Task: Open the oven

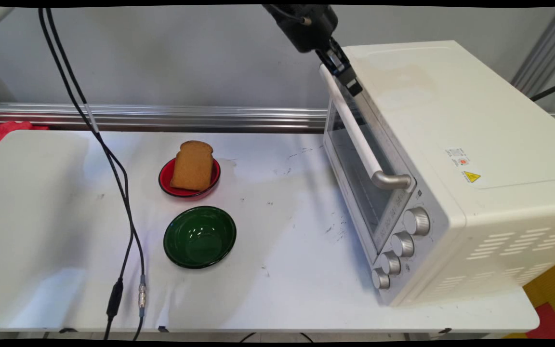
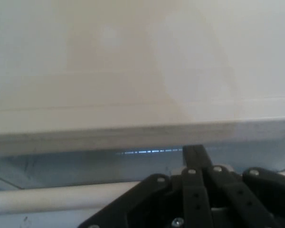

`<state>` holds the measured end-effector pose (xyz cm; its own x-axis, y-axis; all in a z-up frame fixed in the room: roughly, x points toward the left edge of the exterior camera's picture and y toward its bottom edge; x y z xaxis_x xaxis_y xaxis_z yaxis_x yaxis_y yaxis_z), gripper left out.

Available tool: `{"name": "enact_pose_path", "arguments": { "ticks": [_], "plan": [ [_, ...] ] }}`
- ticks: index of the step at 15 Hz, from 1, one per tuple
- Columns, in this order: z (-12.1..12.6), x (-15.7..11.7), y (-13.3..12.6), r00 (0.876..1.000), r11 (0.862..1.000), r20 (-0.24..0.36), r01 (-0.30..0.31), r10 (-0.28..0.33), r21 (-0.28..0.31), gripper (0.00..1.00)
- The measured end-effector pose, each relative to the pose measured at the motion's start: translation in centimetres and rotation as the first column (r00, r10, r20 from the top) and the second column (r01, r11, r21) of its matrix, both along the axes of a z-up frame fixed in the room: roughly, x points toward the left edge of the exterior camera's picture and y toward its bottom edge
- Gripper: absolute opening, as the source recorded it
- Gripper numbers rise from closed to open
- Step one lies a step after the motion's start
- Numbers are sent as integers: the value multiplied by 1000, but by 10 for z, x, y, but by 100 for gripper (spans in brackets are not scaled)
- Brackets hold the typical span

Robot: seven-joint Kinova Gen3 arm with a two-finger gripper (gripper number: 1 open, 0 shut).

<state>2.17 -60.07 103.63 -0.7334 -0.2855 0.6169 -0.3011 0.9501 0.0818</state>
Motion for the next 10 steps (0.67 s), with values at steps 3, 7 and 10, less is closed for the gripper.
{"name": "enact_pose_path", "arguments": {
  "ticks": [3, 7, 10],
  "plan": [
    [-16, -4, -1, 1000, 1000, -8, -18, 18, 14, 0],
    [-28, -9, -2, 999, 999, -17, -31, 31, 26, 0],
    [-36, -11, -2, 999, 999, -21, -38, 39, 35, 0]
  ]
}}
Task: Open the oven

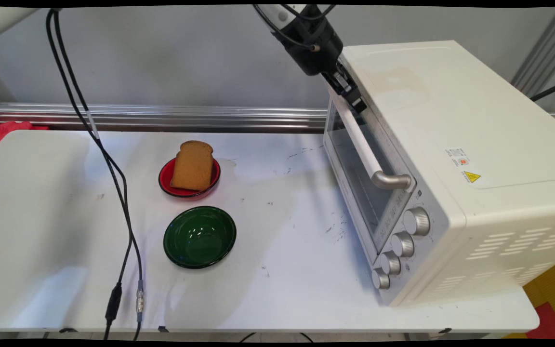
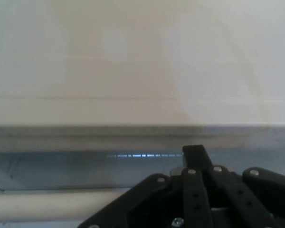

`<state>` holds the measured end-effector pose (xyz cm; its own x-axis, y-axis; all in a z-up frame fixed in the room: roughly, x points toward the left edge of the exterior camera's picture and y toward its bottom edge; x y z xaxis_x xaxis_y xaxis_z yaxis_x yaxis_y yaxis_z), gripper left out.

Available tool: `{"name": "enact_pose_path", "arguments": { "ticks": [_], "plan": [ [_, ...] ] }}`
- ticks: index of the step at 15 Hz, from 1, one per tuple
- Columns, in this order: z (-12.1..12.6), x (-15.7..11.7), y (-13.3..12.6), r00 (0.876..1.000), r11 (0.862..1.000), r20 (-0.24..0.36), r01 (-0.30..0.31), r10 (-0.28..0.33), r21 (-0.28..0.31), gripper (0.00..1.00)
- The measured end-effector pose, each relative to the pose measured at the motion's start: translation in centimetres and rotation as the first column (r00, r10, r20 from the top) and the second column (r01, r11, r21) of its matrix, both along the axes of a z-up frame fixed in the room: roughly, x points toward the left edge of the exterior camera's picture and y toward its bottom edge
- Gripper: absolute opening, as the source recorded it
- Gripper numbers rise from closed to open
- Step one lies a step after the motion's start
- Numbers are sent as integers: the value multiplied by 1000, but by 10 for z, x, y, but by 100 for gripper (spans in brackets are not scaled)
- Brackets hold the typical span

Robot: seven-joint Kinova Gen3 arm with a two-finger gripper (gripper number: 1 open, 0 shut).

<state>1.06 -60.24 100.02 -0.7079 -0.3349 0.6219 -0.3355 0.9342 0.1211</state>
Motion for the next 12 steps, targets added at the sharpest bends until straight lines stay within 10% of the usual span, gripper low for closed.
{"name": "enact_pose_path", "arguments": {
  "ticks": [12],
  "plan": [
    [-15, 29, 12, 998, 1000, 60, 8, -9, 22, 0]
  ]
}}
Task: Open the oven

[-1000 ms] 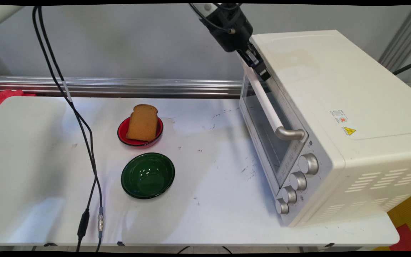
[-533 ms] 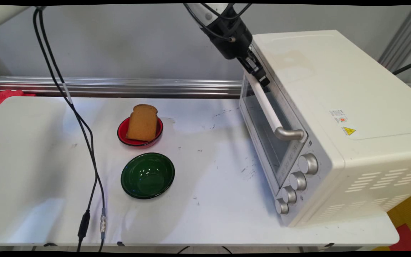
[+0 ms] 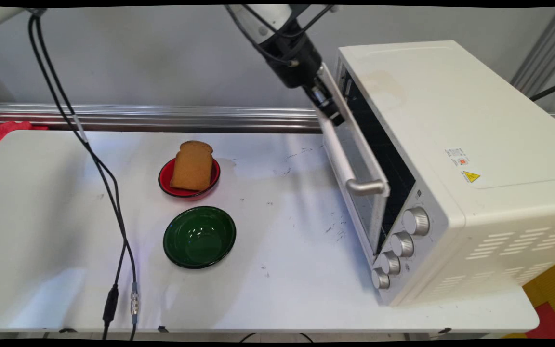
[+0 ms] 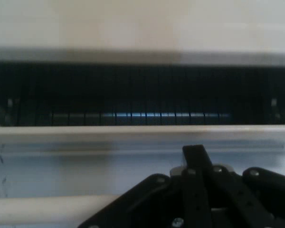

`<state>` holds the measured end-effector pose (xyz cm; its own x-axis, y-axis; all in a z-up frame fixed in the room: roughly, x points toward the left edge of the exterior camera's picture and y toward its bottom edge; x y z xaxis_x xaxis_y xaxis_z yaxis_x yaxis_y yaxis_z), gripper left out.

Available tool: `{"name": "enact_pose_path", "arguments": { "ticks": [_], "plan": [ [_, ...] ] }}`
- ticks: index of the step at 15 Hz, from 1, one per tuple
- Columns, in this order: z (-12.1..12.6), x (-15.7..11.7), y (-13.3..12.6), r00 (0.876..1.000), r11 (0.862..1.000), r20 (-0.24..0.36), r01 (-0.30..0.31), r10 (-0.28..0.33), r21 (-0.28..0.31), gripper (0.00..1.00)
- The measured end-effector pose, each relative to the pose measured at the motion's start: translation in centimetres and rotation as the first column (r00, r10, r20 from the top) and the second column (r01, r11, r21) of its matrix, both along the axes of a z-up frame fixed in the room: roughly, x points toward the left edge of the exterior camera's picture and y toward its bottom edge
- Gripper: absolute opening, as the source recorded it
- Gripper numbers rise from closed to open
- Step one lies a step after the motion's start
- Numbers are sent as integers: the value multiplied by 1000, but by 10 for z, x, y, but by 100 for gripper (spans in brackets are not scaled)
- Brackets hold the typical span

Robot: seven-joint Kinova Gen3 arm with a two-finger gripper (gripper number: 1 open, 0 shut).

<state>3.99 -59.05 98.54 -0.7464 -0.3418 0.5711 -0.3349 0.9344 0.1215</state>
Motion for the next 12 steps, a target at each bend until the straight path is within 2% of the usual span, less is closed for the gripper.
{"name": "enact_pose_path", "arguments": {
  "ticks": [6, 12],
  "plan": [
    [-12, 30, 13, 999, 1000, 39, 12, -12, 9, 0],
    [-47, 59, 28, 998, 999, 51, 38, -38, 6, 0]
  ]
}}
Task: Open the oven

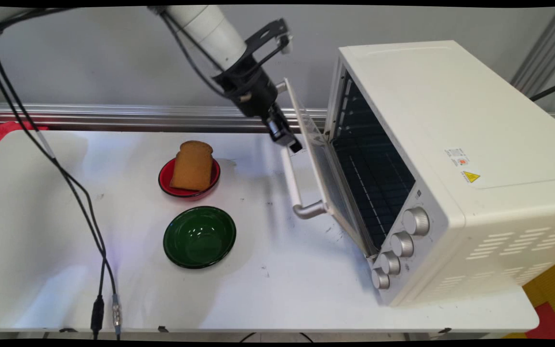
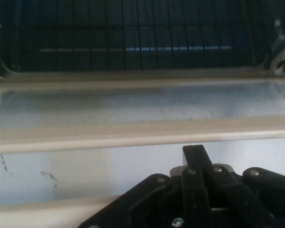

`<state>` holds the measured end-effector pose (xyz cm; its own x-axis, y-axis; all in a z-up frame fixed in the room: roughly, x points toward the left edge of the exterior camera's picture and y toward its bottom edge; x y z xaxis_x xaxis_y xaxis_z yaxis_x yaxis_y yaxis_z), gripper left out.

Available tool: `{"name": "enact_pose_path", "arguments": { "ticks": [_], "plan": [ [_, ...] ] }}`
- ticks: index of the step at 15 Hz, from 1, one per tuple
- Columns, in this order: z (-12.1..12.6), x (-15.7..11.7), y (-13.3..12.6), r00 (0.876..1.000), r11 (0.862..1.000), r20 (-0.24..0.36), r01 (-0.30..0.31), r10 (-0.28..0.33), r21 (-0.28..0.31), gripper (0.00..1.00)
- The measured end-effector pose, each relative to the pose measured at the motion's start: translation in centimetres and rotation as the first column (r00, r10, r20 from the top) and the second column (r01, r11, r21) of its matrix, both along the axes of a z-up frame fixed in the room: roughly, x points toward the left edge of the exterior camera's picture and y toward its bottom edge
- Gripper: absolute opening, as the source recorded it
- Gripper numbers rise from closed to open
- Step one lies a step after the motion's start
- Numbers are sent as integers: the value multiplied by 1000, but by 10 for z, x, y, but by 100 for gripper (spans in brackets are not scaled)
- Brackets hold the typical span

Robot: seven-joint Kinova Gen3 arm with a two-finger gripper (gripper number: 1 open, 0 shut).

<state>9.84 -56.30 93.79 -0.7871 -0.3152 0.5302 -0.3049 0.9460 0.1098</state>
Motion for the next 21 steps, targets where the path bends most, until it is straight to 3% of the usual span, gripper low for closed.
{"name": "enact_pose_path", "arguments": {
  "ticks": [21],
  "plan": [
    [-89, 83, 32, 993, 989, 5, 119, -119, -85, 0]
  ]
}}
